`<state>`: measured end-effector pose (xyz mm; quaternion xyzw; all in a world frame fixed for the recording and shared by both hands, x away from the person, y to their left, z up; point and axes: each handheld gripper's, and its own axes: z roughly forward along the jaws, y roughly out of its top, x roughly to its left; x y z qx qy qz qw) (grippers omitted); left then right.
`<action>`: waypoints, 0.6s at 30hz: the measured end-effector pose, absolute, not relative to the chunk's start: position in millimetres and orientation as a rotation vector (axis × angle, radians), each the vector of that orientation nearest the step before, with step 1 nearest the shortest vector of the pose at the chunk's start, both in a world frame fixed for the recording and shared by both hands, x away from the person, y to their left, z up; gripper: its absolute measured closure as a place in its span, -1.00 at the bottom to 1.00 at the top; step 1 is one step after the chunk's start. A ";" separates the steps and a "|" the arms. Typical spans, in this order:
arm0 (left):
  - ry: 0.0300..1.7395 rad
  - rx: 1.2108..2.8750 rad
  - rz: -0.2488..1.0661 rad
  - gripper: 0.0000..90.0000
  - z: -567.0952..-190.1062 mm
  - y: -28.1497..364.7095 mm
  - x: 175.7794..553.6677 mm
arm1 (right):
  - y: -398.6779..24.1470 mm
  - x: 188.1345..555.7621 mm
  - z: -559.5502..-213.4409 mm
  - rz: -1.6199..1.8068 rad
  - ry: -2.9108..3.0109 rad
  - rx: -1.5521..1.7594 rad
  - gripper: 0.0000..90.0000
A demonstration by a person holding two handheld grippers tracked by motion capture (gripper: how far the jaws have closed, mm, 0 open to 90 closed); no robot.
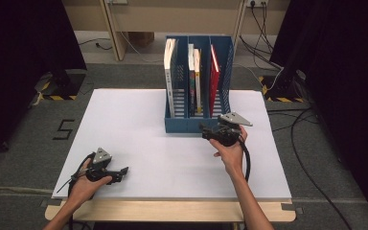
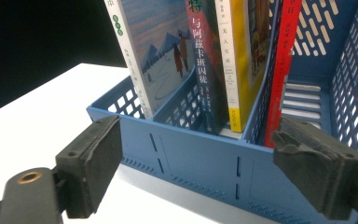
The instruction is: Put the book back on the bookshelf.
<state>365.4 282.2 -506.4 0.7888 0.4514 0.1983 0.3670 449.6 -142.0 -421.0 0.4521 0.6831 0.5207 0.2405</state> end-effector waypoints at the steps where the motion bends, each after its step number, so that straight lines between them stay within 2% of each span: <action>1: 1.159 2.027 0.510 -0.68 -506.4 282.2 365.4 | -142.2 448.8 -421.4 1.426 1.870 1.243 -0.64; 18: 1.160 2.026 0.509 -0.68 -506.4 282.2 365.3 | -142.3 428.5 -434.8 1.385 1.915 1.249 -0.65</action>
